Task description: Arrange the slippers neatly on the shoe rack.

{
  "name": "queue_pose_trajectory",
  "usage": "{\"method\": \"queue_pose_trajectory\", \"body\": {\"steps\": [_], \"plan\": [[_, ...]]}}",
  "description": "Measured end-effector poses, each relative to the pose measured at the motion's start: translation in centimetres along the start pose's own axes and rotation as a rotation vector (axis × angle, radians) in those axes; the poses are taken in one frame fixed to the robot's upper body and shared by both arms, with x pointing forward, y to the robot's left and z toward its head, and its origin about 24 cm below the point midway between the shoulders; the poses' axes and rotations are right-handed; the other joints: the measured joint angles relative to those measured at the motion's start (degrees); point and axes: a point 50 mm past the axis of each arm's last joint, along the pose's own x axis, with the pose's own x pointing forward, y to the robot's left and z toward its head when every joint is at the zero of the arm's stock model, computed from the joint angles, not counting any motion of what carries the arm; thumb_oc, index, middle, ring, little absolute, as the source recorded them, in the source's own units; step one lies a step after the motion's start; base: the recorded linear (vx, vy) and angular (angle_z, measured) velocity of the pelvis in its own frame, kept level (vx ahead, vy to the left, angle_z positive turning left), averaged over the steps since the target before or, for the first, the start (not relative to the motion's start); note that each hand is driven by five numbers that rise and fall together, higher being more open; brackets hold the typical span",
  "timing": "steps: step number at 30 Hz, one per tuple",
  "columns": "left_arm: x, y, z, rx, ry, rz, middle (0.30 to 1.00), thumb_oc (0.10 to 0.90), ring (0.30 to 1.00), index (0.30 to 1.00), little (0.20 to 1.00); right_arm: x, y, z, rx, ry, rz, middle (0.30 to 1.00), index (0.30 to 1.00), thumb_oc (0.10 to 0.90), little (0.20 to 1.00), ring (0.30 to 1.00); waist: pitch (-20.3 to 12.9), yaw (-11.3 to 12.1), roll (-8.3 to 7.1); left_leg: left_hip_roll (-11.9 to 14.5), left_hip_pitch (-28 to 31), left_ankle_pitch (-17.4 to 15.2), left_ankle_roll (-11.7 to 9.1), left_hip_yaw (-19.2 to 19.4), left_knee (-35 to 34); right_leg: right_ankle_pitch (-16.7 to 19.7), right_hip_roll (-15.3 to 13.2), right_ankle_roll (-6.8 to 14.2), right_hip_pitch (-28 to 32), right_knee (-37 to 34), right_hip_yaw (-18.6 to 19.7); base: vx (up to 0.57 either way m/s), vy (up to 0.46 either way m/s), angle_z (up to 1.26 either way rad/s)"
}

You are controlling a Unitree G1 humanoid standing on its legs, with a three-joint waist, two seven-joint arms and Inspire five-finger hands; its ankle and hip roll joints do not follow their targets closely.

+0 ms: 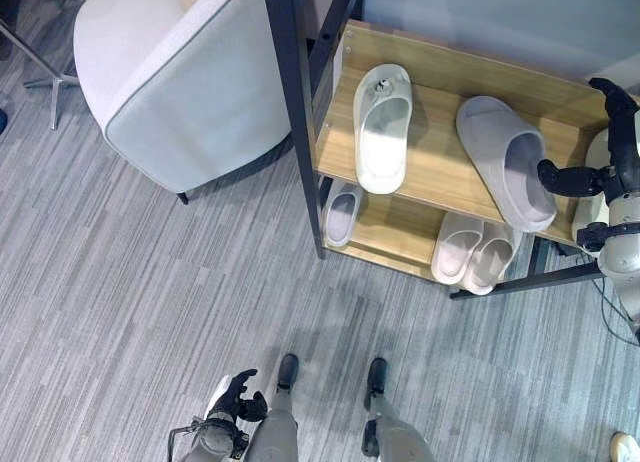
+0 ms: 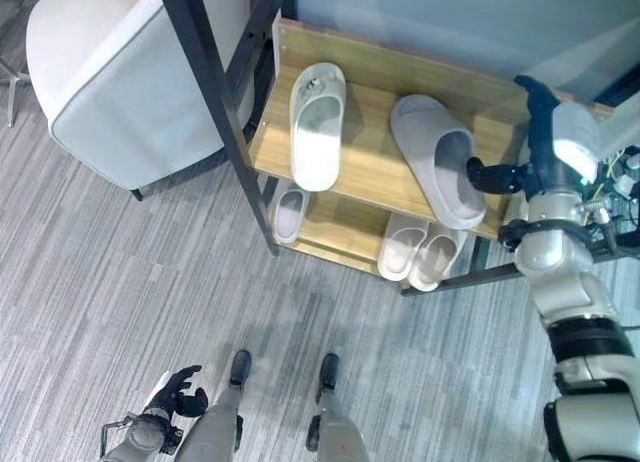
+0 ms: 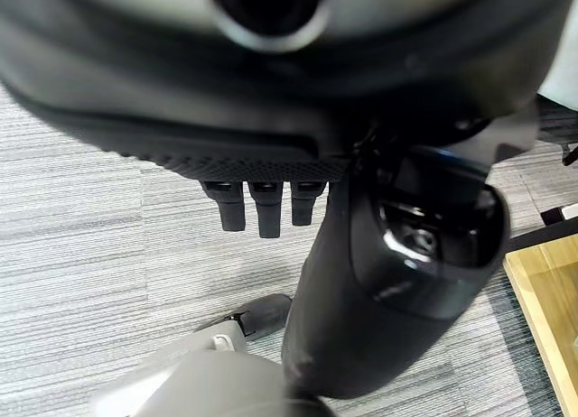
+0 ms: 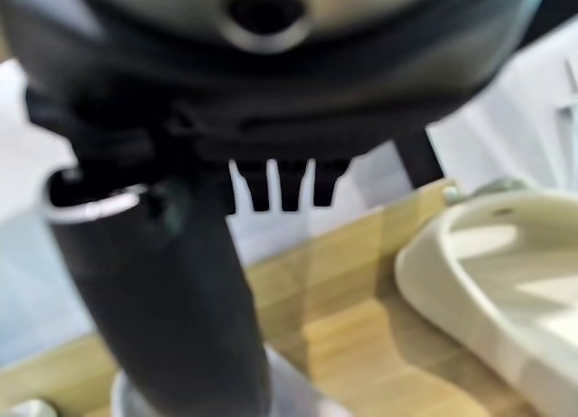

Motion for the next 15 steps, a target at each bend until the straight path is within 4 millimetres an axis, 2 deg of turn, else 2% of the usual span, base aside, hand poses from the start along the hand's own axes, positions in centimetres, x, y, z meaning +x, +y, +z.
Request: {"method": "queue_pose_trajectory", "body": {"steps": [15], "plan": [[0.7, 0.6, 2.0, -0.008, -0.067, 0.016, 0.900, 0.800, 0.900, 0.900, 0.900, 1.1, -0.7, 0.9, 0.116, 0.007, -0.051, 0.900, 0.900, 0.800, 0.900, 0.900, 1.5, 1.2, -0.95, -0.2, -4.1, 0.9, -0.5, -2.5, 0.8, 0.1, -0.1, -0.2, -2.2, 0.0, -2.5, -0.01, -0.009, 0.09]]}}
